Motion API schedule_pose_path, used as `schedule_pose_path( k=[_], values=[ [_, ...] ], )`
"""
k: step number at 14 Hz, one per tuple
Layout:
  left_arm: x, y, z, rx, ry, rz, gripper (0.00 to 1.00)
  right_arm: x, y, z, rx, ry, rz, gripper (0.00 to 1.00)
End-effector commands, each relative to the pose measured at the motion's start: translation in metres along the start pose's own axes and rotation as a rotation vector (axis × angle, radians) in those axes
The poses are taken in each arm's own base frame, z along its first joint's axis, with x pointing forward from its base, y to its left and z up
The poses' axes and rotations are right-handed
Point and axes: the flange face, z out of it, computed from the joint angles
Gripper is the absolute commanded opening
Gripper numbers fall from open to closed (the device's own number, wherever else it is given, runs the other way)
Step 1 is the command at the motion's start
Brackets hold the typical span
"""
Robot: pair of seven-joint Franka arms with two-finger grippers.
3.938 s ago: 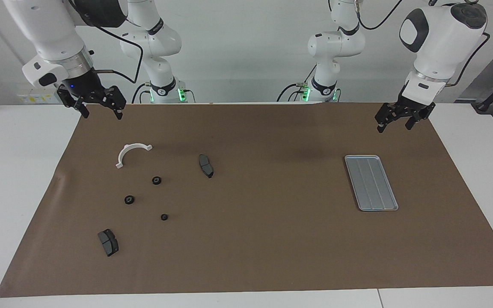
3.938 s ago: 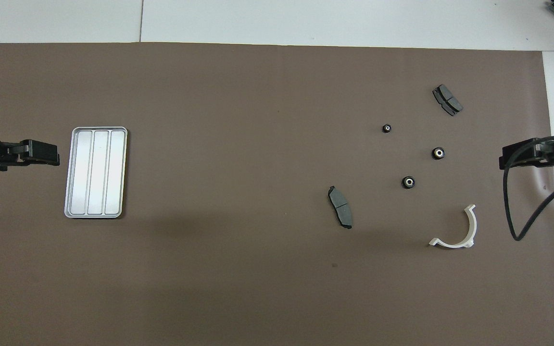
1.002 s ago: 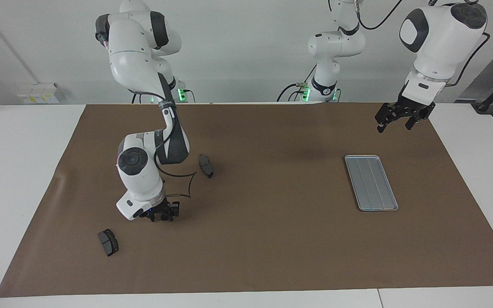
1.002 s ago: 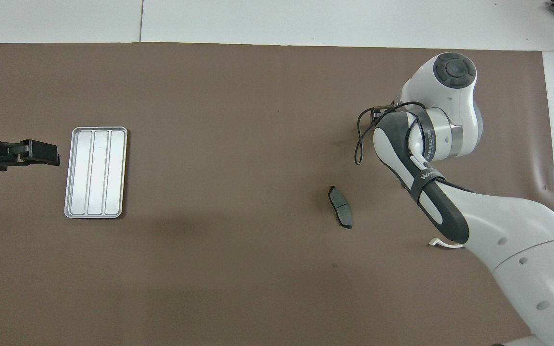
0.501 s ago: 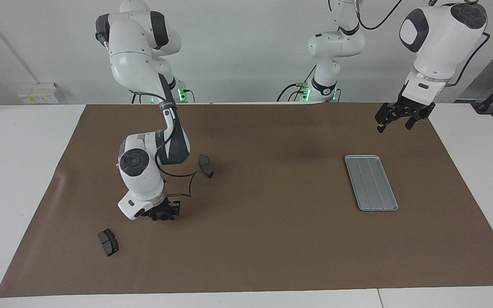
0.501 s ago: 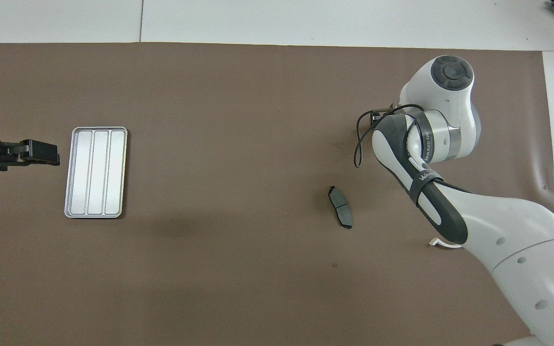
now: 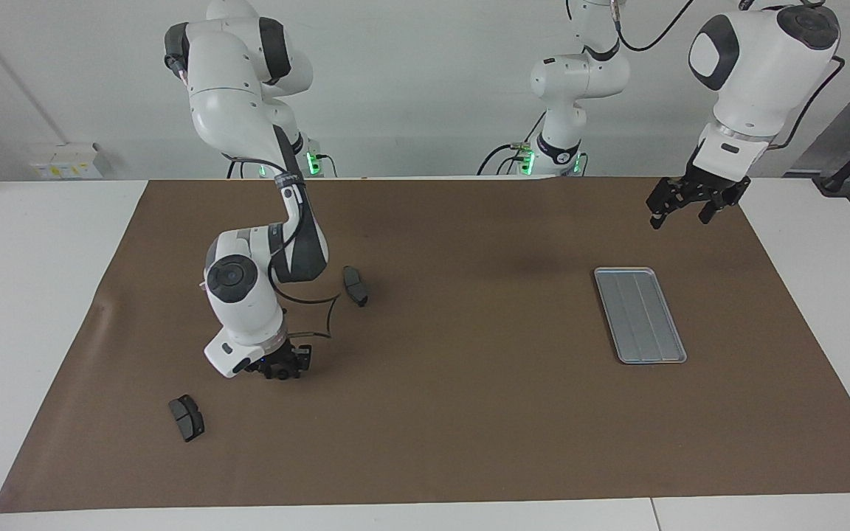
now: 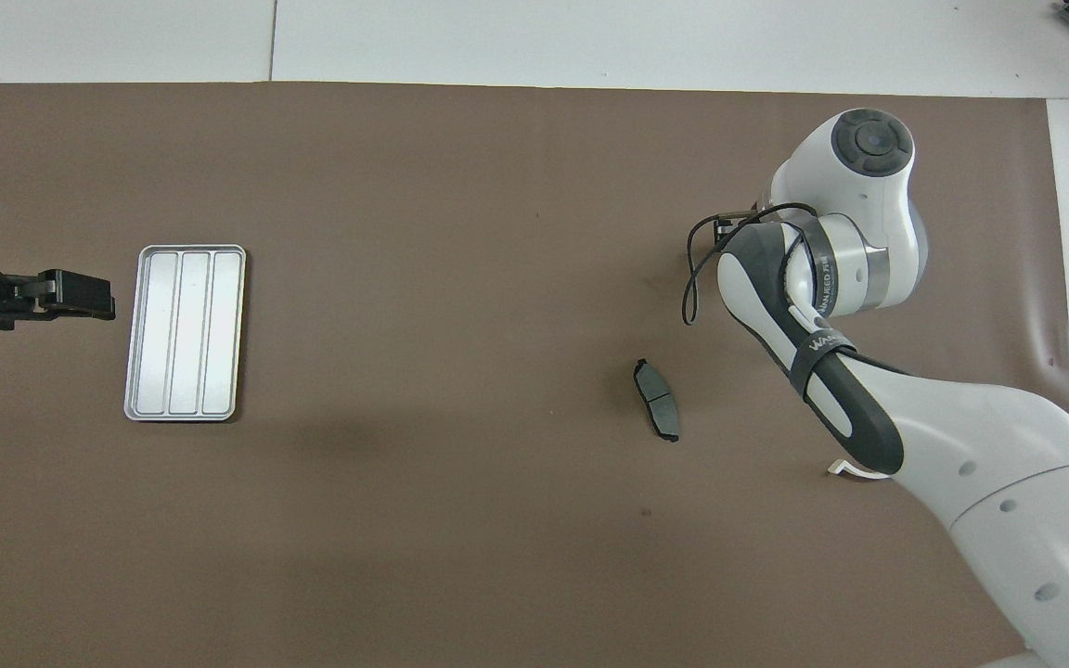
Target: Pick bearing gear from pile to tray
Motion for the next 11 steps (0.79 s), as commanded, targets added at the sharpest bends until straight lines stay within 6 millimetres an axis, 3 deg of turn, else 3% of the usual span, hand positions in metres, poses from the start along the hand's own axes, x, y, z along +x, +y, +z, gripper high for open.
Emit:
schedule_pose_path(
  k=[1,7,10,11],
  values=[
    [-0.0046,-0.0018,-0.0002,0.015,-0.002,-0.009,1.0,-0.0103,0.0035,0.0046,0.008,-0.026,-0.011,0.45],
    [-0.0046,-0.0018,-0.0002,0.015,-0.002,-0.009,1.0,-0.0108,0.0036,0.0051,0.008,-0.023,-0.016,0.37],
    [-0.0046,-0.0018,-0.0002,0.015,-0.002,-0.009,1.0,-0.0105,0.0035,0.0048,0.01,-0.02,-0.004,0.06],
    [-0.0046,-0.0018,-0.0002,0.015,-0.002,-0.009,1.0,-0.0106,0.0035,0.0059,0.01,-0.022,0.0,0.0]
  ],
)
